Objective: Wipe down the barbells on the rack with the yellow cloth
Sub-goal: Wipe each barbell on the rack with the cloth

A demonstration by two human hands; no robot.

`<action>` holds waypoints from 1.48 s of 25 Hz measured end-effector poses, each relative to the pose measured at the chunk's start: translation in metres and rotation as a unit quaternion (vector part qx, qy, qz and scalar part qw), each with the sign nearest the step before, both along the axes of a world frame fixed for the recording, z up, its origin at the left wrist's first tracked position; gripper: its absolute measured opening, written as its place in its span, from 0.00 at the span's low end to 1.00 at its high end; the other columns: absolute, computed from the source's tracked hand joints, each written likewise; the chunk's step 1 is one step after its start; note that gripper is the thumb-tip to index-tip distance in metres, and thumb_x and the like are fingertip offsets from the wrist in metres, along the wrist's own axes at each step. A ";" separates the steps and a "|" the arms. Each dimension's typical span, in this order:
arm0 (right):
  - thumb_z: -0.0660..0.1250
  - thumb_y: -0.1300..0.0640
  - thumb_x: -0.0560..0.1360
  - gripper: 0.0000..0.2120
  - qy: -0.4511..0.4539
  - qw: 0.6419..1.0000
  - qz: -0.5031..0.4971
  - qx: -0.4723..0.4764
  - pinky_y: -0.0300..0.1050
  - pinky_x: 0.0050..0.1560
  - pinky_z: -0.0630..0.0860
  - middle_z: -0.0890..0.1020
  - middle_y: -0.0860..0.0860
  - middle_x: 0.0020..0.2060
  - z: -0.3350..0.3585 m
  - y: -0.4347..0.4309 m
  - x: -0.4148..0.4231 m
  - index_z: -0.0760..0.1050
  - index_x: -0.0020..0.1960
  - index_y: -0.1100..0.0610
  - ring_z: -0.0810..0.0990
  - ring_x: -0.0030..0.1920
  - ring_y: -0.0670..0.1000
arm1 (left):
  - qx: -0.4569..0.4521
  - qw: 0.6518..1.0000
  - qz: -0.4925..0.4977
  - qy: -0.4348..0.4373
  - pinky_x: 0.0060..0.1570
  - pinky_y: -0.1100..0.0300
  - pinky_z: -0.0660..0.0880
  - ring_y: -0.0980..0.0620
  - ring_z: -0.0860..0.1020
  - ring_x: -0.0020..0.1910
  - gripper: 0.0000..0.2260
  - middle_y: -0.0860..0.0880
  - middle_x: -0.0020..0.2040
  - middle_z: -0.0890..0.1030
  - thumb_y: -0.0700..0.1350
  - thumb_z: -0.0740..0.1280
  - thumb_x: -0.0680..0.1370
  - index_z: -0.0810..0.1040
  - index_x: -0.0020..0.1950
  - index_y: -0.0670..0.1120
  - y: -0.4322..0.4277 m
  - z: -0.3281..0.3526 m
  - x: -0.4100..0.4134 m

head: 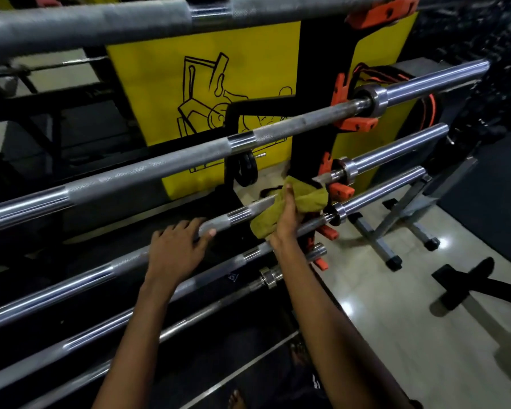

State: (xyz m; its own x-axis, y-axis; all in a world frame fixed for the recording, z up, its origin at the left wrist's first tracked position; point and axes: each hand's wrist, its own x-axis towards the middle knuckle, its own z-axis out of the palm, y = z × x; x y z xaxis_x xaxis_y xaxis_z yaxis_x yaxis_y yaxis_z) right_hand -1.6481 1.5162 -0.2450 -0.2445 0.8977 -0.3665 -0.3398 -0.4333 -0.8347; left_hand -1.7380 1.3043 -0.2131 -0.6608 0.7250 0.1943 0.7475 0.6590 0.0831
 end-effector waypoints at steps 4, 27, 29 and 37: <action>0.71 0.40 0.74 0.28 -0.004 0.997 0.075 -0.029 0.54 0.61 0.79 0.82 0.53 0.60 0.008 -0.007 0.009 0.74 0.68 0.53 0.82 0.58 0.54 | -0.007 1.000 -0.015 -0.003 0.51 0.48 0.72 0.40 0.80 0.53 0.25 0.46 0.57 0.81 0.64 0.48 0.79 0.74 0.64 0.54 -0.001 0.000 0.000; 0.69 0.32 0.64 0.27 -0.436 0.514 0.218 0.705 0.51 0.49 0.73 0.83 0.53 0.42 0.039 -0.052 -0.019 0.77 0.49 0.54 0.81 0.43 0.57 | 0.114 0.971 0.208 -0.038 0.69 0.41 0.54 0.44 0.69 0.63 0.20 0.48 0.58 0.77 0.57 0.49 0.81 0.77 0.60 0.53 -0.084 -0.016 0.001; 0.65 0.34 0.63 0.30 -0.396 0.482 0.291 0.725 0.52 0.51 0.72 0.82 0.53 0.46 0.043 -0.052 -0.015 0.76 0.55 0.55 0.81 0.47 0.58 | 0.112 0.969 0.220 -0.027 0.68 0.43 0.56 0.44 0.70 0.62 0.18 0.49 0.57 0.78 0.56 0.50 0.82 0.77 0.57 0.53 -0.086 -0.013 0.001; 0.70 0.31 0.61 0.30 -0.406 0.453 0.322 0.726 0.51 0.50 0.75 0.82 0.49 0.47 0.041 0.022 0.009 0.75 0.55 0.50 0.81 0.48 0.56 | 0.106 0.949 0.296 0.004 0.65 0.42 0.59 0.40 0.73 0.58 0.19 0.45 0.54 0.80 0.54 0.51 0.82 0.80 0.54 0.49 -0.104 -0.011 -0.005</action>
